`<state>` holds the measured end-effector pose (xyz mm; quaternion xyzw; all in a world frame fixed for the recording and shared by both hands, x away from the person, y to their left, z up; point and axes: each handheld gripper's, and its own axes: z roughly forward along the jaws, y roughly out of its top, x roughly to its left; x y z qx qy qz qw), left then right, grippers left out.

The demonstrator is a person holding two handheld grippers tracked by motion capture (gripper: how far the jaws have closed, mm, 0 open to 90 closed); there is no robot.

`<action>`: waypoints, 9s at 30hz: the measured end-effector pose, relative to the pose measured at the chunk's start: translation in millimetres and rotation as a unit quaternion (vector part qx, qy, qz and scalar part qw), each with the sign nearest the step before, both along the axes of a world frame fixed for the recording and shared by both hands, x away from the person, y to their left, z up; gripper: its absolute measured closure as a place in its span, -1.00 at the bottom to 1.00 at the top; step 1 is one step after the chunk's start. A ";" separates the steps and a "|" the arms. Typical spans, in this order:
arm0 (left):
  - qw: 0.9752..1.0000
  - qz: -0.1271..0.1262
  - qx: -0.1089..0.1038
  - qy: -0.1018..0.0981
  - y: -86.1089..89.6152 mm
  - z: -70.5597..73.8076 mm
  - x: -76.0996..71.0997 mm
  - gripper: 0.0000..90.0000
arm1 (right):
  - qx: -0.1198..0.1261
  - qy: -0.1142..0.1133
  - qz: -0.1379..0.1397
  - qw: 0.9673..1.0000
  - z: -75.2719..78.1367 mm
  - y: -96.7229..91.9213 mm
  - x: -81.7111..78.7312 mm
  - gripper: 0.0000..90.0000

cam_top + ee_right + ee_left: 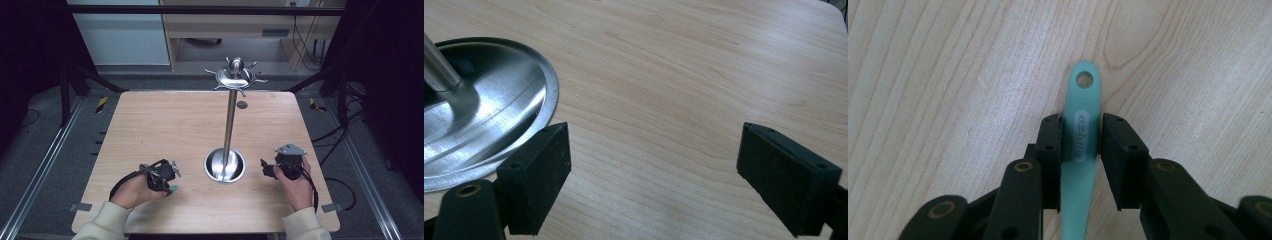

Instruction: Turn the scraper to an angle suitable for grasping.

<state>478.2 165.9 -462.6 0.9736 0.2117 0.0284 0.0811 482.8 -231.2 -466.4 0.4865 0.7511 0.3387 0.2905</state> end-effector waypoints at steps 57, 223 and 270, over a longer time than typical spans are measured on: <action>0.968 0.061 -0.190 -0.153 27.6 105.8 -19.0 0.65 | 0.003 -0.006 0.002 1.000 0.8 0.6 -0.2 -0.67; 0.845 0.060 -0.440 -0.298 -50.3 262.8 -30.8 0.65 | 0.002 -0.007 0.005 1.000 1.2 0.7 0.1 -0.68; 0.851 0.056 -0.434 -0.291 -64.5 259.6 -15.1 0.65 | 0.002 -0.005 0.008 1.000 1.1 -0.5 1.1 -0.69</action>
